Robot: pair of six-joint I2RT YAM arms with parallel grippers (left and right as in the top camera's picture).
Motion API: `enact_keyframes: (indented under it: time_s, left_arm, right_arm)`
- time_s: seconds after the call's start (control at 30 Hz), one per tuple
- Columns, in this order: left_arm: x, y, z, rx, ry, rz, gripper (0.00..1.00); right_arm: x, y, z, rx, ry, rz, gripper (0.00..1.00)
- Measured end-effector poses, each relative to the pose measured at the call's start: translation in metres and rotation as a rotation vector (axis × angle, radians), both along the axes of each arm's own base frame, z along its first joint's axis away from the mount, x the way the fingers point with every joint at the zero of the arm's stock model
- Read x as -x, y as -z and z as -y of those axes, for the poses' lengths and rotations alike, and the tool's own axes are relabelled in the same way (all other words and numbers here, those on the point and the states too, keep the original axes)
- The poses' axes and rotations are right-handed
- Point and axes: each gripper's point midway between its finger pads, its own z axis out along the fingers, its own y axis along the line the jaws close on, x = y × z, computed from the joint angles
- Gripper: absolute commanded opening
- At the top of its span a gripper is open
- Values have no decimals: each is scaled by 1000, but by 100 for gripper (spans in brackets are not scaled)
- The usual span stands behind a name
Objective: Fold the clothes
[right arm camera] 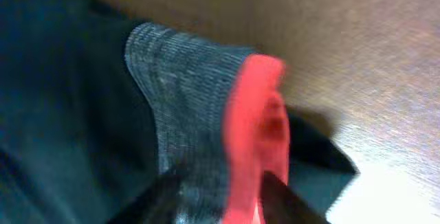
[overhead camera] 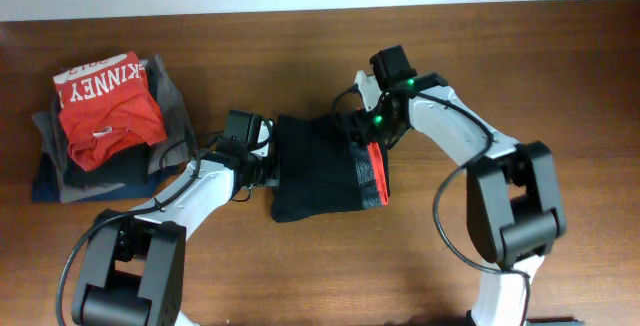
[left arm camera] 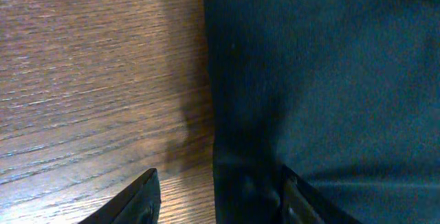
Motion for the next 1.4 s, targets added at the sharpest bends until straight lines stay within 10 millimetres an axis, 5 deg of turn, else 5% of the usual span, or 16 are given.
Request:
enact_keyframes:
  time_s: [0.13,0.37,0.53,0.8,0.87,0.93,1.13,1.4]
  left_arm:
    - [0,0,0,0,0,-1,55]
    - [1,1,0,-1,0,-6,55]
    - [1,1,-1,-5,-1,-6,54]
    - [11,-2,7,39,22,-58,56]
    - [18,-8,12,68,37,-100,55]
    - [30,-18,18,110,40,-147,55]
    - [39,-64,42,277,73,-137,55]
    - [51,-68,67,310,118,-158,55]
  right_arm:
    - [12,10,4,18,-10,-62,8]
    - [28,17,41,115,123,-175,11]
    - [25,21,68,235,221,-164,28]
    - [27,21,77,285,235,-168,38]
    - [27,18,78,289,219,-158,47]
    - [21,8,80,294,204,-124,55]
    - [-29,-52,76,254,156,133,56]
    - [-50,-47,72,253,118,203,58]
